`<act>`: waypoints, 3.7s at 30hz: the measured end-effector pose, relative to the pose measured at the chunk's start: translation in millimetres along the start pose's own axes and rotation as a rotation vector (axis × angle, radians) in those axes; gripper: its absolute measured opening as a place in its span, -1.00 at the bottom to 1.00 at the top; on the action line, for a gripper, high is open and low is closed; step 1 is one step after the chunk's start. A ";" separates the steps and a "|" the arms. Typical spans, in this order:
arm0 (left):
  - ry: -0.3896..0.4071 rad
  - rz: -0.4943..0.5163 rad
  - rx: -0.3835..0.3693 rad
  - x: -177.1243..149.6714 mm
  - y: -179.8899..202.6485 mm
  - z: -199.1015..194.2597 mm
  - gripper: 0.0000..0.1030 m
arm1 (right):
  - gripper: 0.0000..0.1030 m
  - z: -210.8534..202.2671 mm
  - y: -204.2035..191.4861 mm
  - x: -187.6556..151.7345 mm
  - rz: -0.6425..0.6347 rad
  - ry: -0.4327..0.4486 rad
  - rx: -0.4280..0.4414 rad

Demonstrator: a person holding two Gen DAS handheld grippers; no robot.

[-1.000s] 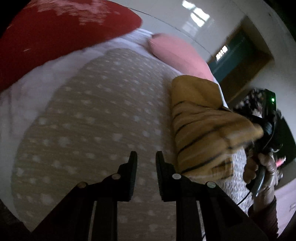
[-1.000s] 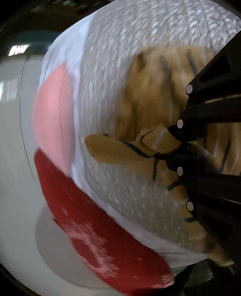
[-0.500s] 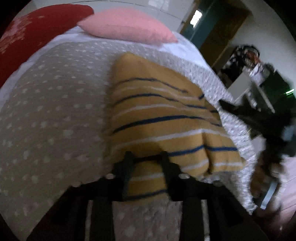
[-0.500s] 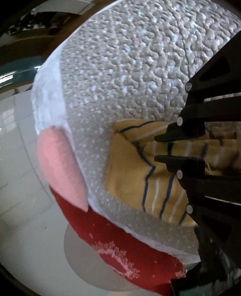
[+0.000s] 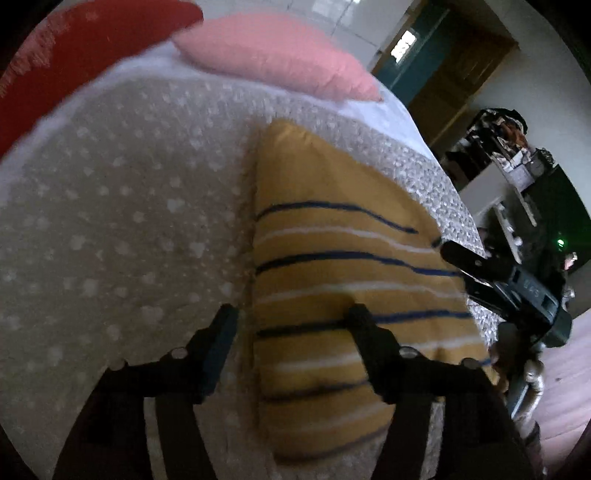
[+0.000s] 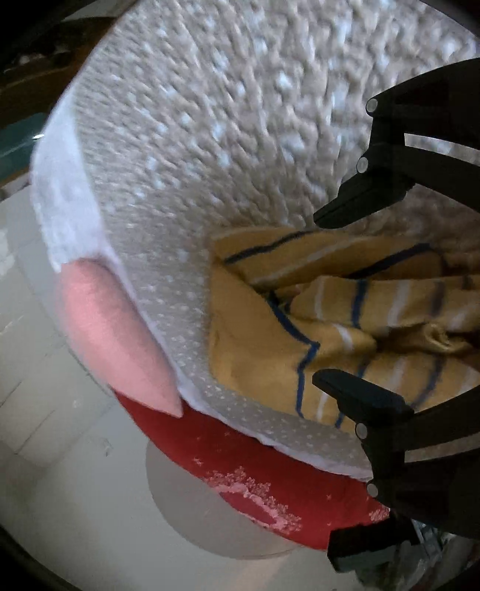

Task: Fold small clothes

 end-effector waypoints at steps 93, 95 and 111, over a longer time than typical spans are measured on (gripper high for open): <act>0.126 0.204 0.490 -140.5 46.0 -88.9 0.98 | 0.53 -80.7 -19.0 -162.1 -0.252 0.250 -0.375; 0.121 0.200 0.486 -141.6 45.7 -88.0 0.98 | 0.54 -80.3 -18.3 -162.2 -0.249 0.249 -0.377; 0.090 0.154 0.450 -146.6 39.7 -80.0 0.98 | 0.57 -73.8 -10.8 -161.9 -0.248 0.228 -0.386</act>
Point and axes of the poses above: each gripper's, at about its wrist camera, not at the fingertips, and z roughly the way its jaws point, y to its right, x to its top, the point moved 10 cm from there along z, roughly the way its jaws point, and after that the axes turned 7 degrees about -x, right-handed, at the moved point
